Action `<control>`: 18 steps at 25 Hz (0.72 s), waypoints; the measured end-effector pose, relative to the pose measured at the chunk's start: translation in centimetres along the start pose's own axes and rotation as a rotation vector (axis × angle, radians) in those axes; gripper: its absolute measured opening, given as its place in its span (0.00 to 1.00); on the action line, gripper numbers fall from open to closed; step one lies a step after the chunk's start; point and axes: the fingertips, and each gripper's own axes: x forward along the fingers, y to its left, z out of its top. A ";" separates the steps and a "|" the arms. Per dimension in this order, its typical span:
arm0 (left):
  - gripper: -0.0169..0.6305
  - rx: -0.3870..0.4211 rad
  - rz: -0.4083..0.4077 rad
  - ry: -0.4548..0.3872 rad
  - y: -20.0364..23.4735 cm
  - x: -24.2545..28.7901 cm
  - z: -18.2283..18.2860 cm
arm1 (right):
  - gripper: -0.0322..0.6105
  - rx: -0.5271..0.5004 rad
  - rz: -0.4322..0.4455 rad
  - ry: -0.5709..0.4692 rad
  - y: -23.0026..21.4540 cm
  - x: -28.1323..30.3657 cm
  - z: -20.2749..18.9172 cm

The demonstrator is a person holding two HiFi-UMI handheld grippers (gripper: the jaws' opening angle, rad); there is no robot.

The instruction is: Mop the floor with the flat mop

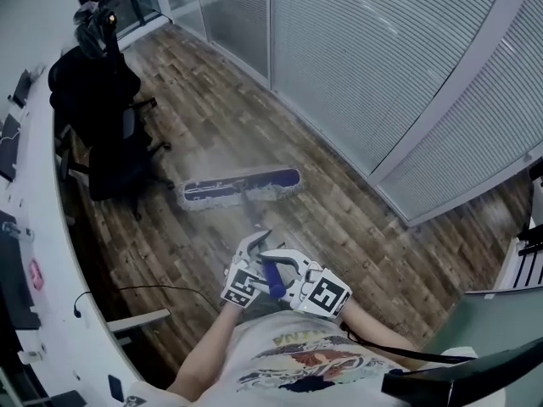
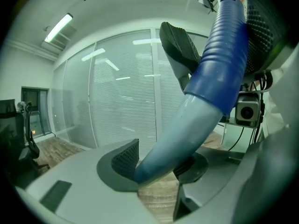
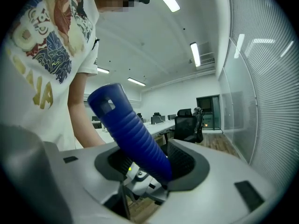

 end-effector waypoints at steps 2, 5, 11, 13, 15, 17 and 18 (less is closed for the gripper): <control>0.27 0.004 0.003 0.002 -4.3 -0.8 -0.3 | 0.39 -0.018 0.010 0.015 3.2 -3.0 -1.0; 0.27 -0.007 0.016 -0.002 -10.6 -2.5 -0.5 | 0.39 -0.036 0.021 0.035 8.5 -7.0 -2.1; 0.27 -0.019 -0.004 0.003 -19.7 -6.7 -0.3 | 0.39 -0.011 0.038 0.024 17.0 -11.9 -2.1; 0.27 -0.017 -0.008 0.003 -21.2 -8.0 -0.5 | 0.39 -0.010 0.056 0.026 19.0 -12.2 -2.1; 0.27 -0.005 -0.017 0.009 -22.0 -8.8 -1.1 | 0.39 -0.008 0.065 0.015 20.2 -12.1 -2.4; 0.27 0.013 -0.031 0.015 -22.2 -8.9 -1.7 | 0.39 -0.004 0.061 -0.009 20.5 -12.0 -2.8; 0.27 0.022 -0.039 0.016 -22.2 -8.7 -1.8 | 0.40 -0.002 0.058 -0.021 20.3 -12.0 -2.9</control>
